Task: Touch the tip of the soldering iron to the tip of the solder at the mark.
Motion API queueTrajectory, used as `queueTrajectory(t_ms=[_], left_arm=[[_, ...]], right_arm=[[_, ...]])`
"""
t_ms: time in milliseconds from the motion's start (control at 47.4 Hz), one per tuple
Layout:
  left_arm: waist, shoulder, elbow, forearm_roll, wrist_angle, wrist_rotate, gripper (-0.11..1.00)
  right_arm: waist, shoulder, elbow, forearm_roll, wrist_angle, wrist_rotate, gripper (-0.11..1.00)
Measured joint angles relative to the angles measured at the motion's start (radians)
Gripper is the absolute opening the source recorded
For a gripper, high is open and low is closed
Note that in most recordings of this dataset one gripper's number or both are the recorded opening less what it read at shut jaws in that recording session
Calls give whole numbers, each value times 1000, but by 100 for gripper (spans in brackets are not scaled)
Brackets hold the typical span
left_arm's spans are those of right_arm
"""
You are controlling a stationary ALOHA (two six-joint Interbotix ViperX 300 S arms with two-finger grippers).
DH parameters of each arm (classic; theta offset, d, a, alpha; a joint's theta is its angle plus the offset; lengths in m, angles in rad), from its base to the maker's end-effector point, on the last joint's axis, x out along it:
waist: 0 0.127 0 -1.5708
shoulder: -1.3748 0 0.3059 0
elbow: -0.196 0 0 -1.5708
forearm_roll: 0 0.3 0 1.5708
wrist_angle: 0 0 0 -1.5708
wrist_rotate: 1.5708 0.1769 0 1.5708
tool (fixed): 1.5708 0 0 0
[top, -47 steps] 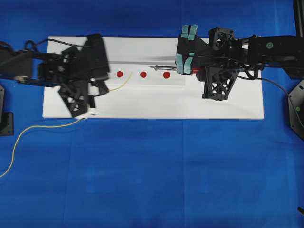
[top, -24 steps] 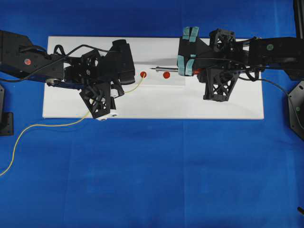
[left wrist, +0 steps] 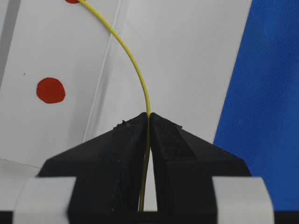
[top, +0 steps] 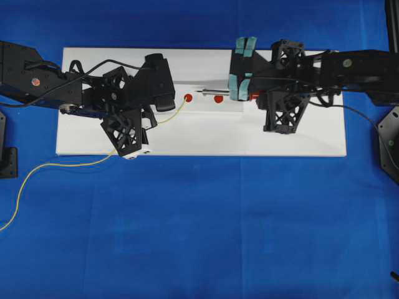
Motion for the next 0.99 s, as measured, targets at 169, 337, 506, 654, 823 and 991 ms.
queueTrajectory(t_ms=[169,337,506,654,823,991], left_arm=[[0,0,0,0,0,8,2],[2,-2,0,2,0,8,2],[2,-2,-2,2,2,8,2],[2,0,-20,2,15,8,2],[0,0,-52,0,77,14,2],[0,0,-67,0,104,14,2]], right_arm=[[0,41,-17,0,-15,0,6],[6,72,-29,0,-20,0,6],[9,77,-29,0,-21,0,6],[9,77,-29,0,-21,2,6],[11,77,-29,0,-20,0,6],[11,77,-29,0,-18,0,6]])
